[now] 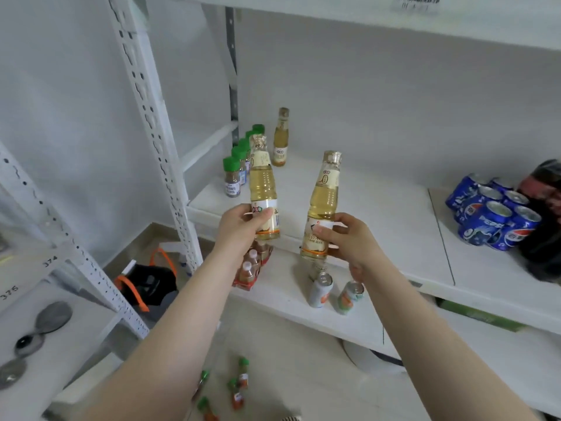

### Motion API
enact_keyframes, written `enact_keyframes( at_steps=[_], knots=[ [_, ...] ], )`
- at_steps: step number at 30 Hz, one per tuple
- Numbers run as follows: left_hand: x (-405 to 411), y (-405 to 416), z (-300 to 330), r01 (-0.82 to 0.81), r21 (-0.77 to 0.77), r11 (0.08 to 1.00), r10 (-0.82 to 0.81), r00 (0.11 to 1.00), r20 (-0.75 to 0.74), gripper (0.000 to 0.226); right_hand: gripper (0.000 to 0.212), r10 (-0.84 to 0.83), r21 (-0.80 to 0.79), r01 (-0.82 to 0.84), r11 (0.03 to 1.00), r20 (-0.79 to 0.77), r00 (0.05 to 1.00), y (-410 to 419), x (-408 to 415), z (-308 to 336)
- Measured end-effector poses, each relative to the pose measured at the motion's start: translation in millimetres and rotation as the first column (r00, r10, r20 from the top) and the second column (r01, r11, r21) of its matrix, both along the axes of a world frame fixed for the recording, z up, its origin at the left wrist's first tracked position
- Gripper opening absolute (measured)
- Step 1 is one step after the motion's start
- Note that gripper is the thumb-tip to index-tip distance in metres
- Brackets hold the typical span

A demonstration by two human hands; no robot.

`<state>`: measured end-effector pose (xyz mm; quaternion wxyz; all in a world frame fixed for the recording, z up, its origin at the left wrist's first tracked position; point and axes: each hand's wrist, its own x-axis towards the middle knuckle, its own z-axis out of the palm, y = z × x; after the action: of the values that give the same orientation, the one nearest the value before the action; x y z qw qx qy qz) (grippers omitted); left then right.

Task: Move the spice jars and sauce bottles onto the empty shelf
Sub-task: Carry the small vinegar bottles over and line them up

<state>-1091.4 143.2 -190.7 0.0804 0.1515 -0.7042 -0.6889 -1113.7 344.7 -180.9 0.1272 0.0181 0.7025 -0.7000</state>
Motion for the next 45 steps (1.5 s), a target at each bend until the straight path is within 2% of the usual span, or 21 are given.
enact_keyframes(
  at_steps=[10,14,18,20,23,27,30,39,45],
  knots=[
    [-166,5,-31,-0.038,0.063,0.997,0.04,0.999,-0.022,0.014,0.031,0.007,0.015,-0.007,1.0,0.02,1.0,2,-129,-21],
    [-226,1,-52,-0.069,-0.042,0.997,0.068,0.998,-0.013,0.023,0.029,-0.013,0.024,0.013,1.0,0.009,1.0,-2,-166,-35],
    [-273,-6,-70,-0.05,-0.041,0.998,0.047,0.997,-0.066,0.03,0.028,-0.043,0.033,0.043,0.999,-0.007,0.999,-8,-194,-51],
    [-291,-11,-81,-0.063,-0.09,0.994,0.055,0.995,-0.082,0.03,0.028,-0.052,0.037,0.052,0.998,-0.014,0.999,-12,-204,-58],
    [-314,-19,-98,-0.047,-0.151,0.987,0.035,0.996,-0.085,0.029,0.029,-0.063,0.038,0.064,0.997,-0.022,0.998,-17,-214,-67],
    [-339,-26,-115,-0.036,-0.144,0.989,0.018,0.992,-0.126,0.035,0.03,-0.074,0.034,0.075,0.997,-0.028,0.997,-26,-222,-76],
    [-347,-26,-115,-0.042,-0.126,0.991,0.021,0.986,-0.163,0.04,0.03,-0.086,0.023,0.087,0.996,-0.024,0.996,-31,-226,-81],
    [-359,-27,-113,-0.051,-0.144,0.988,0.024,0.983,-0.183,0.035,0.033,-0.093,0.012,0.093,0.996,-0.033,0.995,-35,-236,-82],
    [-364,-27,-114,-0.057,-0.177,0.983,0.027,0.986,-0.165,0.044,0.033,-0.09,-0.003,0.09,0.996,-0.05,0.995,-40,-241,-83]
  ],
)
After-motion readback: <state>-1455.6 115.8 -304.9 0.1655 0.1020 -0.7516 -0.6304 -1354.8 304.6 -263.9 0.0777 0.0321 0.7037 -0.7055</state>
